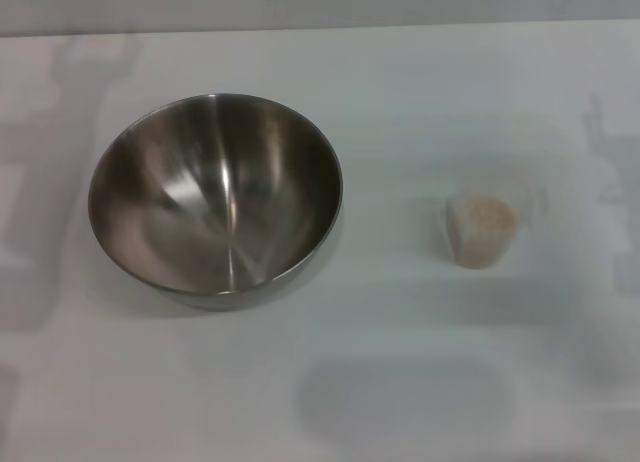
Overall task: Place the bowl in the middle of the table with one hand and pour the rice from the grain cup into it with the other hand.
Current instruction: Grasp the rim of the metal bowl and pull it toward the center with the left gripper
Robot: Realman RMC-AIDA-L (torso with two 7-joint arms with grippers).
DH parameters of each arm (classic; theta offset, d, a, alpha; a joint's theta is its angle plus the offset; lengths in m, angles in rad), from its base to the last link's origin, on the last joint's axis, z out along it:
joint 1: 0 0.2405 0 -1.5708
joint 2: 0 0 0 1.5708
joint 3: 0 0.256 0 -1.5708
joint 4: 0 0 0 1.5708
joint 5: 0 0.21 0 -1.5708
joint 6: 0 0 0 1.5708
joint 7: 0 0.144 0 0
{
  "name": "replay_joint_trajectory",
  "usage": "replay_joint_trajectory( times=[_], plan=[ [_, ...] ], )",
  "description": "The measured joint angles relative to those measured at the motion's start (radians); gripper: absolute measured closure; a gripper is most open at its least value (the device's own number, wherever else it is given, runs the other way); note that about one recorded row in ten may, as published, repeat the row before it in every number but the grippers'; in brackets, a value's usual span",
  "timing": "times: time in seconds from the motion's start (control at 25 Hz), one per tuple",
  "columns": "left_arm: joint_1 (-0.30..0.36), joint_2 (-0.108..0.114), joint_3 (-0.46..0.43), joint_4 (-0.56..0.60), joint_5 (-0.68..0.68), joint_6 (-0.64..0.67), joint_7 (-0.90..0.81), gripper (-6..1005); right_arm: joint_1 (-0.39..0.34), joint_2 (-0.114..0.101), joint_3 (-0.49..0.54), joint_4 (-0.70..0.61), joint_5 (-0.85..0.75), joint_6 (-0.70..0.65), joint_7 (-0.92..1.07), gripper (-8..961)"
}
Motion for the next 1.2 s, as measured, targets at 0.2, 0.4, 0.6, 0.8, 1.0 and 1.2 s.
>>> replay_joint_trajectory(
  times=[0.2,0.4,0.6,0.8,1.0,1.2],
  plan=[
    [-0.025,-0.008,-0.102,-0.257,-0.099,-0.575,0.230,211,0.006,0.000,0.000,0.000,0.000,0.000,-0.001,325],
    [-0.068,-0.035,-0.226,-0.345,-0.235,-0.885,0.404,220,0.016,-0.002,0.000,-0.004,0.000,0.001,0.000,325],
    [-0.181,-0.032,-0.316,-0.343,-0.254,-1.243,0.450,229,0.022,-0.002,0.000,-0.011,0.000,0.001,0.000,326],
    [-0.246,-0.039,-0.341,-0.313,-0.208,-1.432,0.487,237,0.025,-0.002,0.000,-0.024,0.000,0.001,0.000,326],
    [-0.262,-0.041,-0.302,-0.282,-0.171,-1.500,0.468,246,0.024,-0.002,0.000,-0.025,0.000,0.008,0.001,325],
    [-0.315,-0.042,-0.262,-0.154,-0.121,-1.493,0.459,255,0.021,-0.003,0.000,-0.024,0.000,0.011,0.001,325]
  ],
)
